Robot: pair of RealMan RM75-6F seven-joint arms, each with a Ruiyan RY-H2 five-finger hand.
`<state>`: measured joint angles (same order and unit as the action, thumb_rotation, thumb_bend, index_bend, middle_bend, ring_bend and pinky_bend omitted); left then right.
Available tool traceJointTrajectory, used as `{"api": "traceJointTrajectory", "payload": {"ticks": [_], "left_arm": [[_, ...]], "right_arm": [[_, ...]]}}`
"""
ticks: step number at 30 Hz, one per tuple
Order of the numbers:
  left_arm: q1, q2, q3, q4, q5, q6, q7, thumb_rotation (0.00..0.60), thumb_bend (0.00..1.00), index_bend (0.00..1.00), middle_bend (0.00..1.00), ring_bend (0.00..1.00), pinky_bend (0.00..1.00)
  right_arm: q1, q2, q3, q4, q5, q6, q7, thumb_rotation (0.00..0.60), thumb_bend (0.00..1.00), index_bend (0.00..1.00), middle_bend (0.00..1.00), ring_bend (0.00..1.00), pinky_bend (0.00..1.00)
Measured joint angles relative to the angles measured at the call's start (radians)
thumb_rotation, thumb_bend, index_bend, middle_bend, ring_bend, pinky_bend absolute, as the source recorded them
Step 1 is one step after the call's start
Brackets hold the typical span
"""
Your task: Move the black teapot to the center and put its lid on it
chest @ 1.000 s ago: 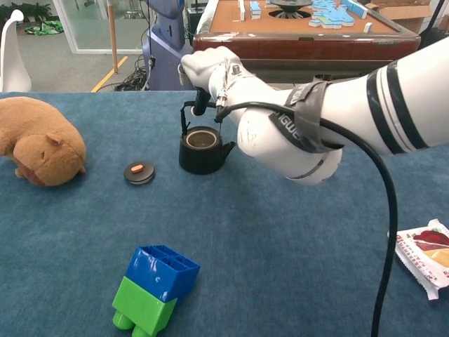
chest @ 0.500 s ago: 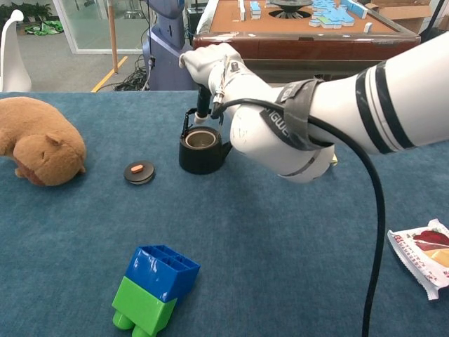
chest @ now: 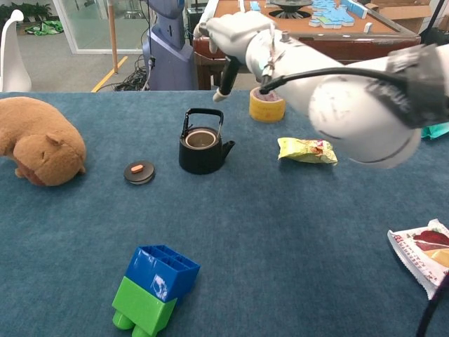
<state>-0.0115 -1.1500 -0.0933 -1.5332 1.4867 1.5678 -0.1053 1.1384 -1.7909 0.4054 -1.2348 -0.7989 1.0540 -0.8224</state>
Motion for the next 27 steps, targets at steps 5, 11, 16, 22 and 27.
{"api": "traceJointTrajectory", "payload": {"ticks": [5, 11, 16, 22, 27], "left_arm": [[-0.057, 0.017, -0.019, 0.002, 0.012, -0.053, 0.011, 0.600, 0.22, 0.16, 0.10, 0.04, 0.11], [-0.142, 0.033, -0.055, -0.007, 0.014, -0.128, 0.025, 0.600, 0.21, 0.17, 0.10, 0.05, 0.11], [-0.217, 0.034, -0.079, -0.027, 0.018, -0.191, 0.065, 0.600, 0.21, 0.18, 0.15, 0.11, 0.16], [-0.299, 0.017, -0.105, -0.021, 0.029, -0.250, 0.078, 0.600, 0.21, 0.24, 0.34, 0.28, 0.34], [-0.383, 0.000, -0.123, -0.008, 0.028, -0.330, 0.077, 0.600, 0.21, 0.26, 0.52, 0.45, 0.59]], "right_arm": [[-0.133, 0.173, -0.066, -0.233, -0.067, 0.111, 0.014, 0.600, 0.05, 0.12, 0.26, 0.09, 0.21], [-0.311, 0.376, -0.157, -0.451, -0.173, 0.247, 0.072, 0.600, 0.05, 0.16, 0.27, 0.09, 0.21], [-0.456, 0.481, -0.238, -0.525, -0.290, 0.367, 0.174, 0.600, 0.05, 0.17, 0.28, 0.09, 0.21], [-0.620, 0.553, -0.315, -0.554, -0.392, 0.509, 0.285, 0.600, 0.05, 0.17, 0.29, 0.09, 0.21], [-0.723, 0.581, -0.355, -0.546, -0.439, 0.575, 0.350, 0.600, 0.05, 0.17, 0.29, 0.09, 0.21]]}}
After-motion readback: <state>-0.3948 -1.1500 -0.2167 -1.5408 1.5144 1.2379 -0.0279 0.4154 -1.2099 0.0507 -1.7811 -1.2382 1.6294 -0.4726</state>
